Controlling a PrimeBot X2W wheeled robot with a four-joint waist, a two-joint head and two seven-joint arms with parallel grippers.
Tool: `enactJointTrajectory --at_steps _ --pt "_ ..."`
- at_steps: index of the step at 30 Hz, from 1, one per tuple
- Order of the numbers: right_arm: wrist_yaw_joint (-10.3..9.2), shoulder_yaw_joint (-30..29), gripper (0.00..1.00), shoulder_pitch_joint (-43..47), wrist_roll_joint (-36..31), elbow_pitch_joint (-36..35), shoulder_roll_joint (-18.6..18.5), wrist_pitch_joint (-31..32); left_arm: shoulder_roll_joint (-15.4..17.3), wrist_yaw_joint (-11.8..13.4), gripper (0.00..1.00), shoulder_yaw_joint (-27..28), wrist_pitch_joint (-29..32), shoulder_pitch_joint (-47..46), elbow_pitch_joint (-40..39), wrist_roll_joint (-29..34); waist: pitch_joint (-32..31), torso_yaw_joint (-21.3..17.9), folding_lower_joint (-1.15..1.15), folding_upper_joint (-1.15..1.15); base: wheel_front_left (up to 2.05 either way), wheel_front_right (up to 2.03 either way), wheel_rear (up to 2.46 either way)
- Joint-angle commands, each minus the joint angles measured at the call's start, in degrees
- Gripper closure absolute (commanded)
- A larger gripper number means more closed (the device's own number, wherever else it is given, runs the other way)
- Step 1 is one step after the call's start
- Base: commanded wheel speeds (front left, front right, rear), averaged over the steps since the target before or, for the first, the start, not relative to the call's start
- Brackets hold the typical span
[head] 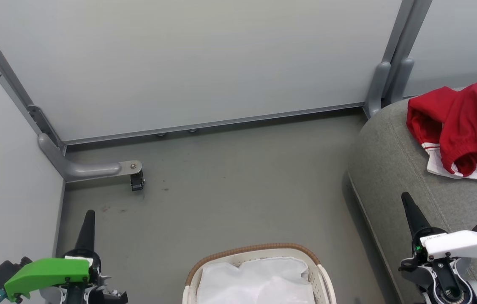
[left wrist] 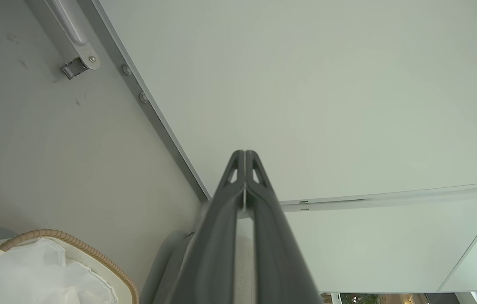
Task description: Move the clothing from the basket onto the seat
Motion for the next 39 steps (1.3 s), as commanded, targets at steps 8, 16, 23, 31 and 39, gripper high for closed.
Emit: enactJointTrajectory --at_steps 8,16,23,31,39 --pt "-0.03 -0.72 1.00 0.43 4.47 -1.01 -0.37 1.18 0.24 -0.60 1.00 1.04 1.12 -1.75 -0.62 -4.05 0.07 -0.04 0.00 0.00 0.00 0.00 0.00" --pt "-0.03 -1.17 1.00 0.53 7.88 -1.46 -0.39 2.00 0.24 -0.83 1.00 1.63 2.01 -2.11 -0.74 -6.94 0.14 -0.08 0.00 0.00 0.00 0.00 0.00" --pt "-0.03 -1.53 1.00 0.65 10.73 -1.80 -0.41 2.79 0.23 -1.09 1.00 2.21 2.78 -2.32 -0.81 -9.30 0.20 -0.11 0.00 0.00 0.00 0.00 0.00" --pt "-0.03 -1.92 1.00 0.79 13.77 -2.16 -0.42 3.62 0.23 -1.37 1.00 2.75 3.54 -2.73 -0.92 -12.05 0.27 -0.15 0.00 0.00 0.00 0.00 0.00" --pt "-0.03 -1.95 1.00 0.81 14.12 -2.20 -0.42 3.64 0.21 -1.34 1.00 2.80 3.74 -2.59 -0.87 -12.21 0.28 -0.16 0.00 0.00 0.00 0.00 0.00"
